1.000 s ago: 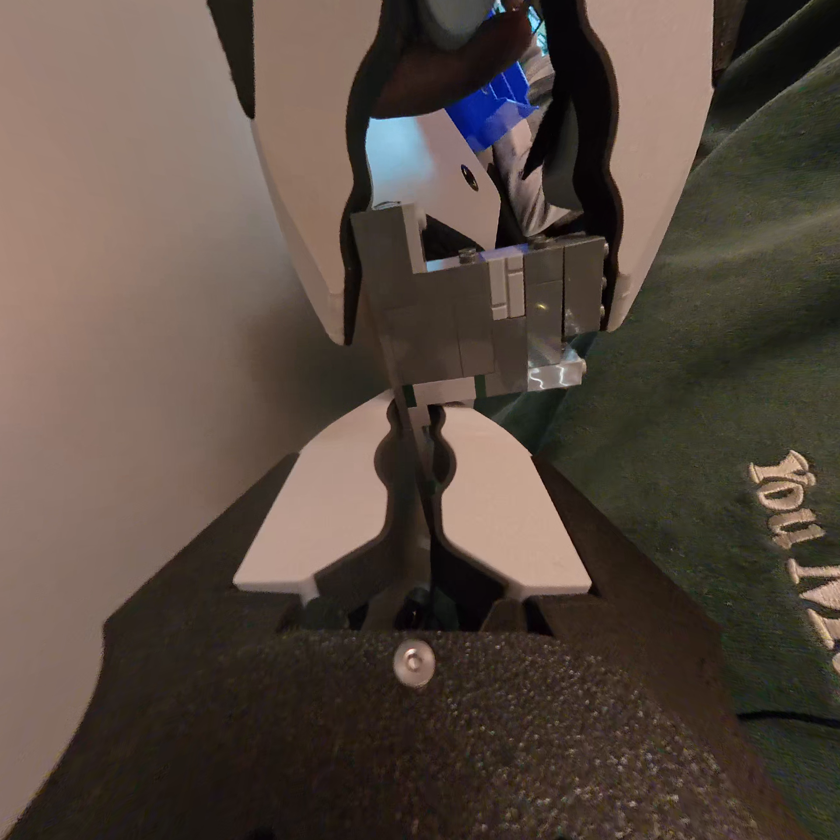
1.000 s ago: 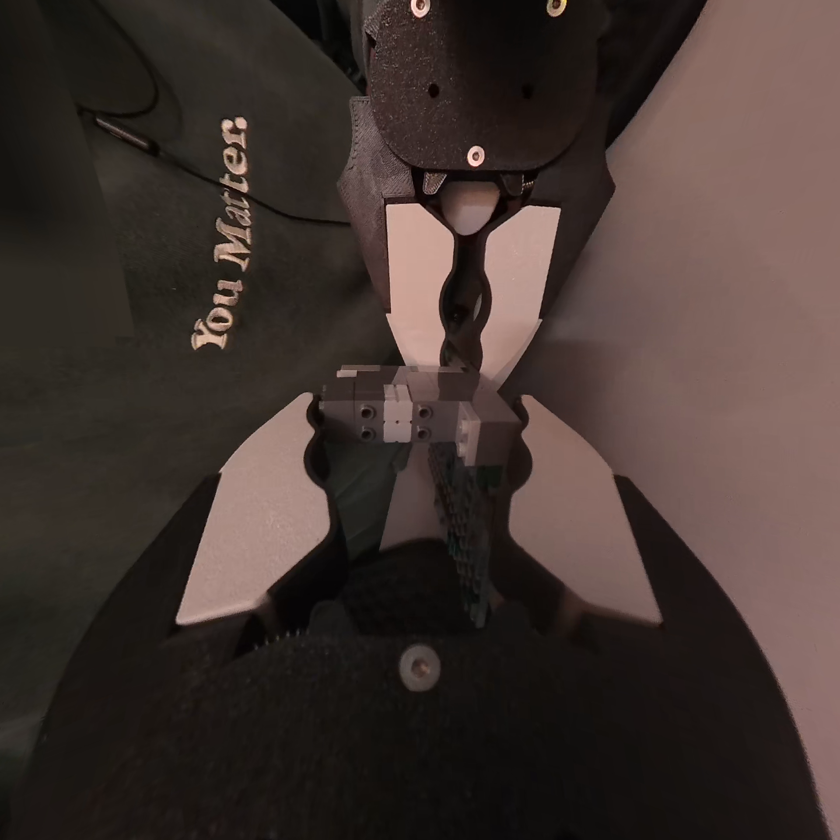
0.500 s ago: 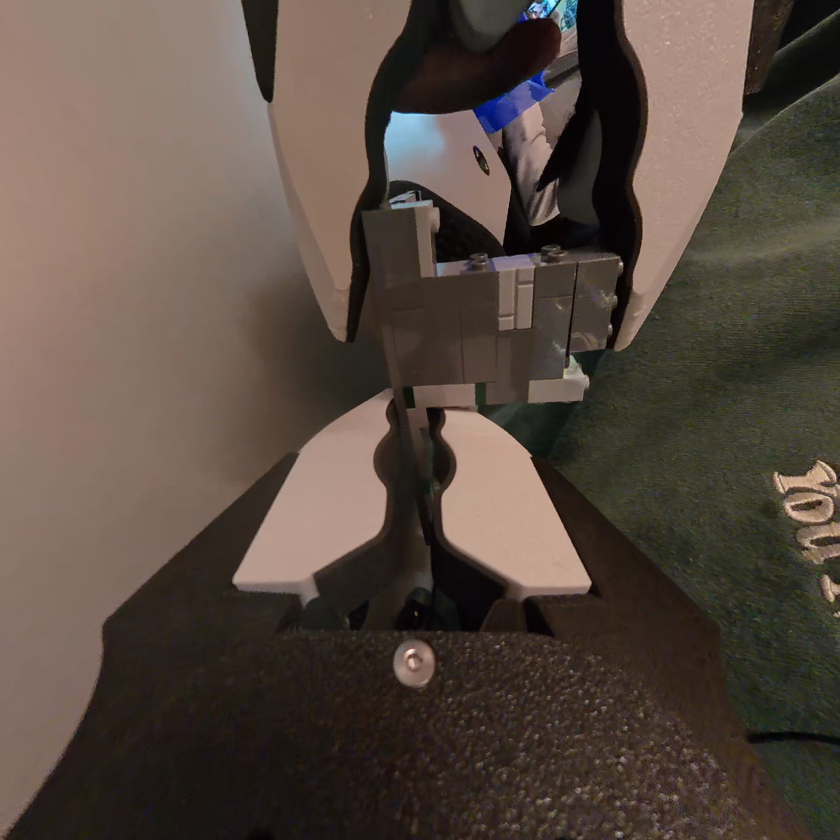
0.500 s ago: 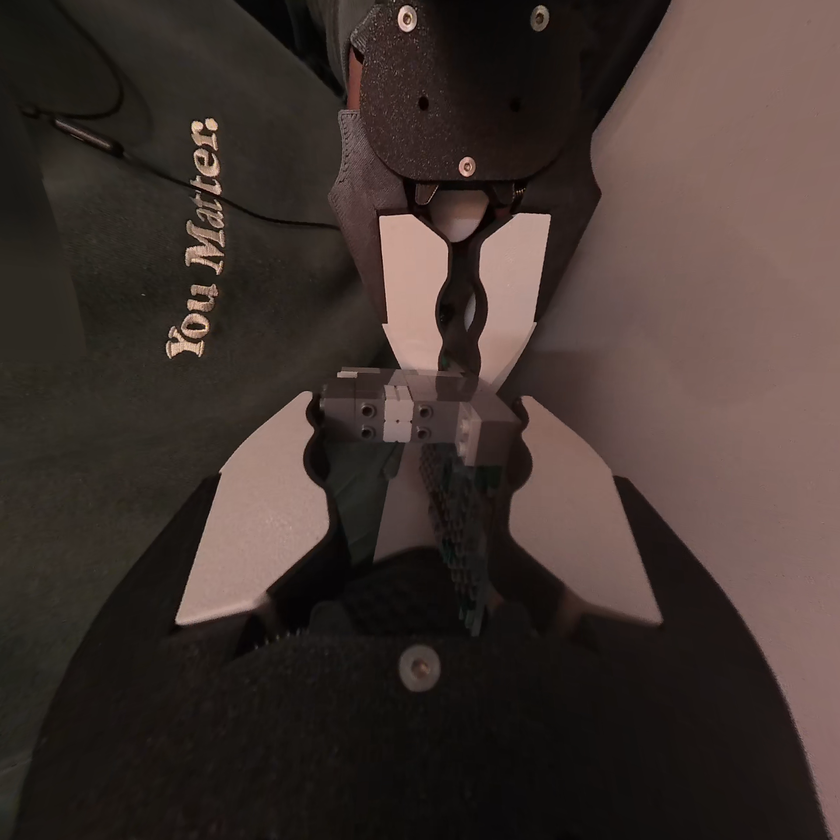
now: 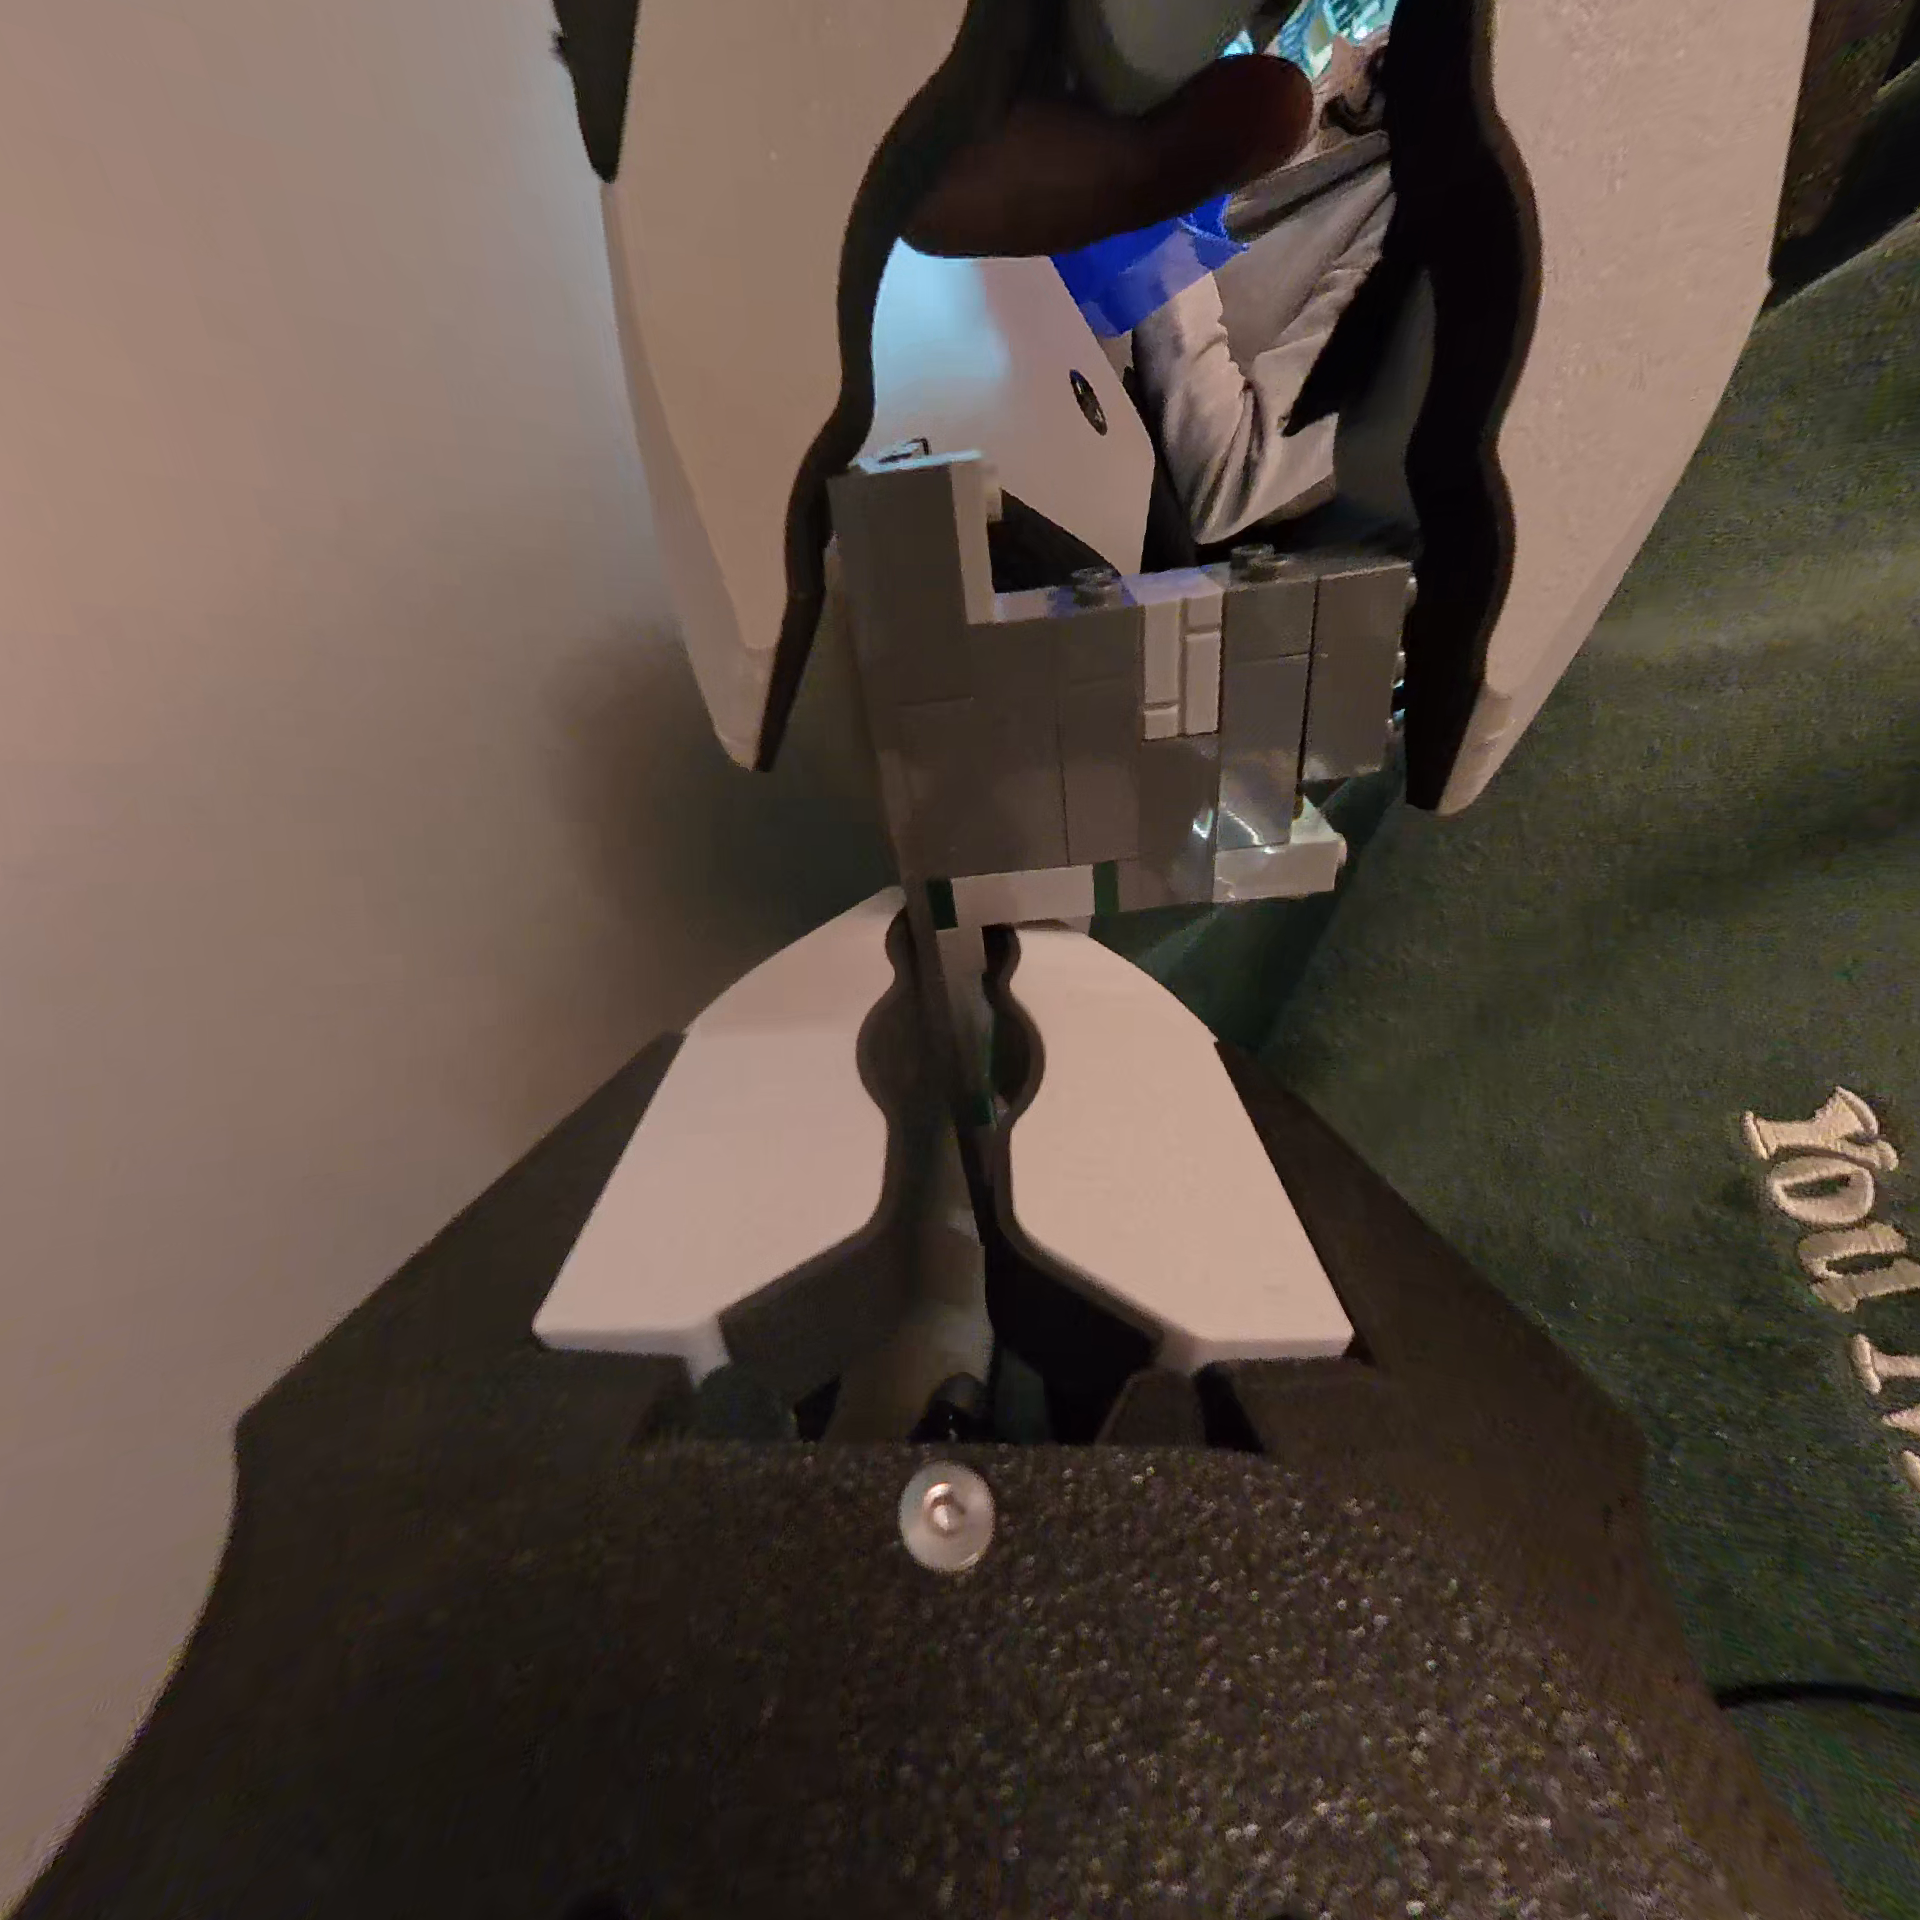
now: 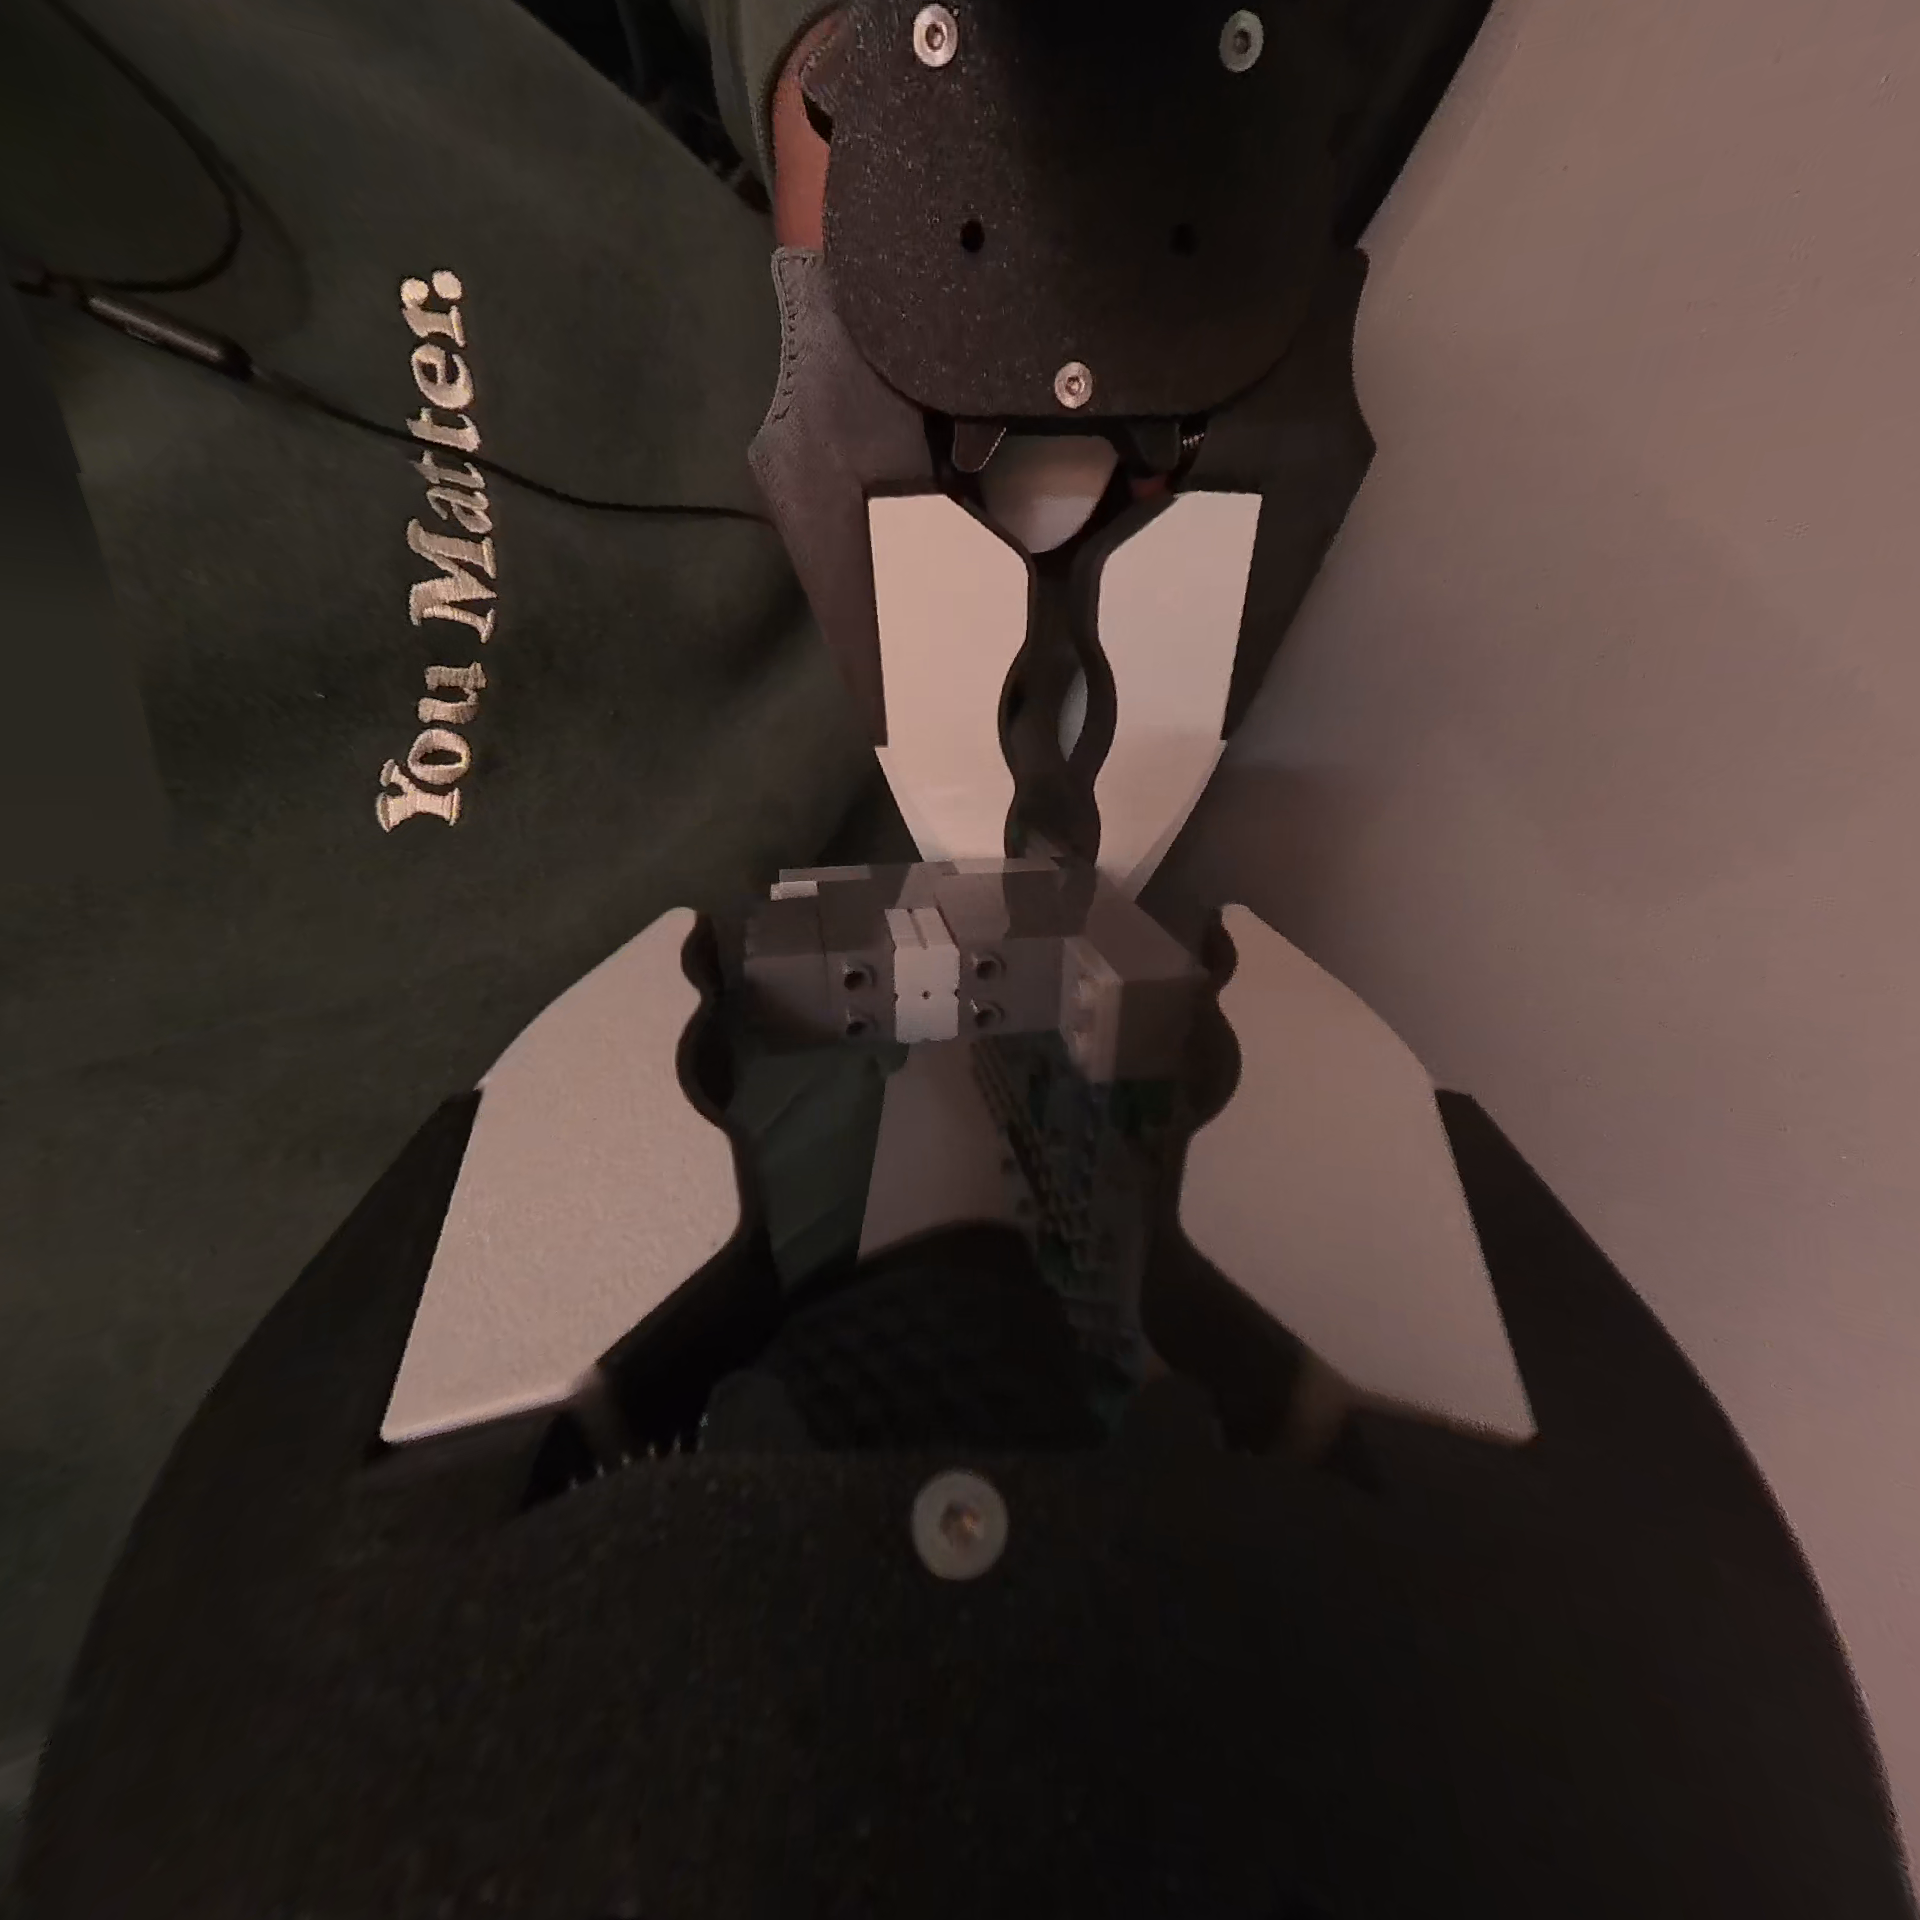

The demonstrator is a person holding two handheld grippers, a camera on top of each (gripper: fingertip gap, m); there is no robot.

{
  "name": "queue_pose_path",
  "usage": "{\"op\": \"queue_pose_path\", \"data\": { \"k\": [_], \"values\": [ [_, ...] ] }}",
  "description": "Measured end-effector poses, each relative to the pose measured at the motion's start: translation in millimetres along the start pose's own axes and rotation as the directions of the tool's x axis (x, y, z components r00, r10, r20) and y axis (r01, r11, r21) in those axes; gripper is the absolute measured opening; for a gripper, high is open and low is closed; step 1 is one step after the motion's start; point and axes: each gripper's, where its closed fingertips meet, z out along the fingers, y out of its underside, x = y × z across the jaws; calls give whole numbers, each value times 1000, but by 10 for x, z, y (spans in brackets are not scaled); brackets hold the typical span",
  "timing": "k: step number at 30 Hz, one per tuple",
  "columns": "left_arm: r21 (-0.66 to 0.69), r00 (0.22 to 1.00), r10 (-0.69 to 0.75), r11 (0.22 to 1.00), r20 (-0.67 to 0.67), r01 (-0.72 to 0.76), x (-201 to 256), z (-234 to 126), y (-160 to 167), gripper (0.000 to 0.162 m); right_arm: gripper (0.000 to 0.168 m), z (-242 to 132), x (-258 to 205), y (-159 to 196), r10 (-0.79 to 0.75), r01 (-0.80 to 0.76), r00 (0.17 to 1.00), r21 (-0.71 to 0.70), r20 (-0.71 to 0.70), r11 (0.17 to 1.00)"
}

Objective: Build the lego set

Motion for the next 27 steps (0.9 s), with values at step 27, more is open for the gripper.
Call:
{"op": "queue_pose_path", "data": {
  "k": [27],
  "values": [
    [-50, 1000, 9, 999, -20, -10, 54, 62, 136, 10, 82, 110, -17, 61, 1, -1, 1000, 20, 3, 1000]
  ]
}}
